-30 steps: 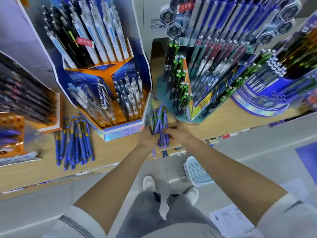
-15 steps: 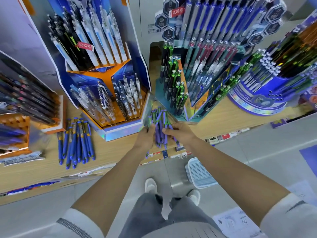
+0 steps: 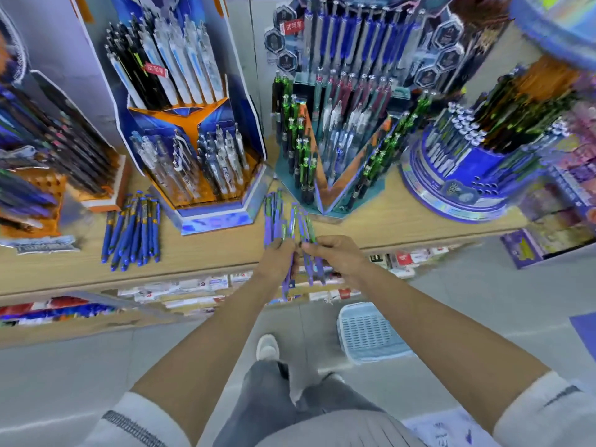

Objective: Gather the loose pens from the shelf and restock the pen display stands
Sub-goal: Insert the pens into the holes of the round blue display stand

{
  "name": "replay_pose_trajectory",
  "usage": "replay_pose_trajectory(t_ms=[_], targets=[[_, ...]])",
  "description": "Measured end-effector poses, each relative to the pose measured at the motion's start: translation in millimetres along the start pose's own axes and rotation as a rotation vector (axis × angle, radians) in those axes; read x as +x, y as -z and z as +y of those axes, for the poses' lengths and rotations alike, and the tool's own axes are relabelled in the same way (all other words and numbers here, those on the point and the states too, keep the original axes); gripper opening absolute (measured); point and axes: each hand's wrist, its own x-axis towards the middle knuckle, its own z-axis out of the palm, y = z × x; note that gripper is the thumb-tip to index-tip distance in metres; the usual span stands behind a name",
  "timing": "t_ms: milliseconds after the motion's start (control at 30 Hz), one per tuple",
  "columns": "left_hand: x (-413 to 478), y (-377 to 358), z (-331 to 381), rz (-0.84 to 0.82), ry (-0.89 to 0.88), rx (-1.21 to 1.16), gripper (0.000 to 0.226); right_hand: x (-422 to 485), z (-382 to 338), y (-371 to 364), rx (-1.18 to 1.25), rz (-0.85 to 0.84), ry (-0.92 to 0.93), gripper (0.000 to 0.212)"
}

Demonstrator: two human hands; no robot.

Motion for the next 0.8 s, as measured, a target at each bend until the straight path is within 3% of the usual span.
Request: replay_pose_trajectory(t_ms=[100,200,433,633,733,800], targets=[[-11.1,-33.3,-2.9,-0.027,-0.014,-0.025,0.022,-21.5,8.4,27.0,-0.007,0.022,0.045,0.024],[-20.7,-66.9,-5.8,-0.090,-0.064,0.049,0.025,-38.9,16.4,61.0,-0.009,0.082,0.088,0.004],[-29.9,-133.7,8.0,-0.313,-0.178,0.192,0.012,-73.4,27.0,133.2,0.202,0.215,0.108,0.016],[-2.4,-173.5,37.7,-0.467,-0.208,0.384,0.027,-74.8,20.0,179.7,0.291,0.258,0.107,0.024],[13.4,-192.0,56.8,-0.550,-0.191,0.392,0.018,-68.4,6.1,204.1,0.327,0.389,0.147,0.011],[26.2,-204.0,70.3,-0.580,-0.177,0.377,0.010,-60.9,-5.7,221.9,0.322,0.517,0.173,0.022]])
